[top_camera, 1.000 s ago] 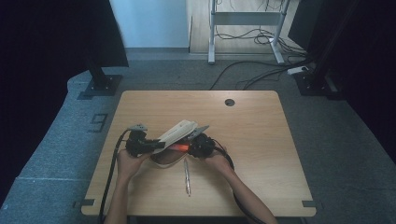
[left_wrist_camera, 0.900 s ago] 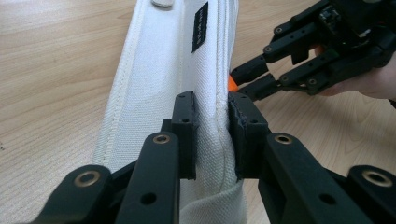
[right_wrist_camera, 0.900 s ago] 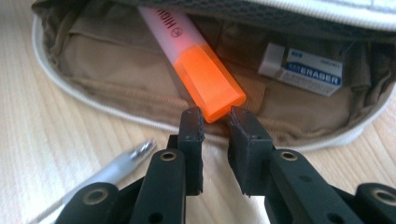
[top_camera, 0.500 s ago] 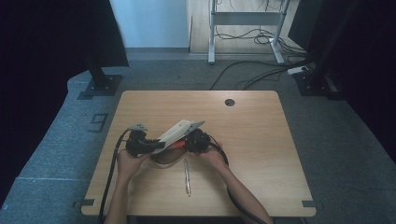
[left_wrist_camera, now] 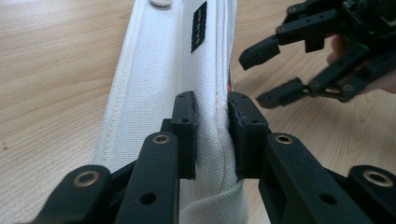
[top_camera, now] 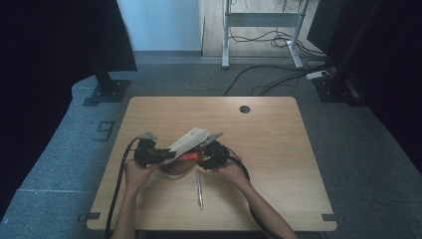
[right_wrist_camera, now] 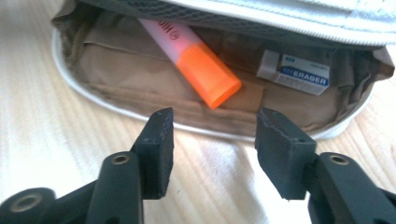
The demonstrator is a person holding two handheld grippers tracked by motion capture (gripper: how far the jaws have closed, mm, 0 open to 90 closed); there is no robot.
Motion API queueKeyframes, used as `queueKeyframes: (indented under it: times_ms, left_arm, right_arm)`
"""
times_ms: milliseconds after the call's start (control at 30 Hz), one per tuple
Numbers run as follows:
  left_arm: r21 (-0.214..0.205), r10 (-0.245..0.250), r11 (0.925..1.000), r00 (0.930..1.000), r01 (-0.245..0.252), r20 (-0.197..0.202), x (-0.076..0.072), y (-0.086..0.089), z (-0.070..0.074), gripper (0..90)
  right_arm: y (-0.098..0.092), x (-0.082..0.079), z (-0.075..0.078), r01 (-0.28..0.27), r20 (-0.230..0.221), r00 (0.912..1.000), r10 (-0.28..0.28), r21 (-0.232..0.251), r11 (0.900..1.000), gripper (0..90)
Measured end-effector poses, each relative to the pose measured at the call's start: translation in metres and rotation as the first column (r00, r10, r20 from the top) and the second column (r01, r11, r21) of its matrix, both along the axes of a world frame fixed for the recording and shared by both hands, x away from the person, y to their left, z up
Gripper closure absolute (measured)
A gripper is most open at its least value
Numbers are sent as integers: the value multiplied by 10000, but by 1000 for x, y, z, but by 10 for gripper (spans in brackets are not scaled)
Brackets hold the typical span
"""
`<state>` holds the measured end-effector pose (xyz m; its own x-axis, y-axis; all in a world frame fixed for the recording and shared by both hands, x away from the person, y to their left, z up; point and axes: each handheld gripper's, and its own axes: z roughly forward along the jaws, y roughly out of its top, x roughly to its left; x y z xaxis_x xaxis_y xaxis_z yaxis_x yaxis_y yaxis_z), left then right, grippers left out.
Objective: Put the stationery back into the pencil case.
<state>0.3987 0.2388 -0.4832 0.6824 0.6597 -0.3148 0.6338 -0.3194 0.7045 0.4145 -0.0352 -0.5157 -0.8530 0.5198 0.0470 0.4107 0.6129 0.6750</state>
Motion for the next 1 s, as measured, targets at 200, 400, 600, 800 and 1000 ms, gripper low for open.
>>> queueKeyframes:
  times_ms: [200,400,600,800,1000]
  left_arm:
    - [18,-26,10000,10000,26,6,0,0,0,737]
    - [11,-38,10000,10000,38,-1,0,0,0,737]
    - [43,-39,10000,10000,39,-1,0,0,0,737]
    - [41,-50,10000,10000,50,-1,0,0,0,737]
    - [46,-55,10000,10000,55,-5,0,0,0,737]
  right_arm:
    - [-1,-17,-1,-173,6,9999,173,13,9999,394]
    - [-2,-32,-2,-275,-118,9995,277,129,9995,397]
    - [0,-49,-10,-404,-276,9988,407,112,9991,450]
    - [9,-56,-16,-500,-378,9980,501,33,9987,476]
    - [17,-59,-20,-429,-144,9990,426,-238,9988,536]
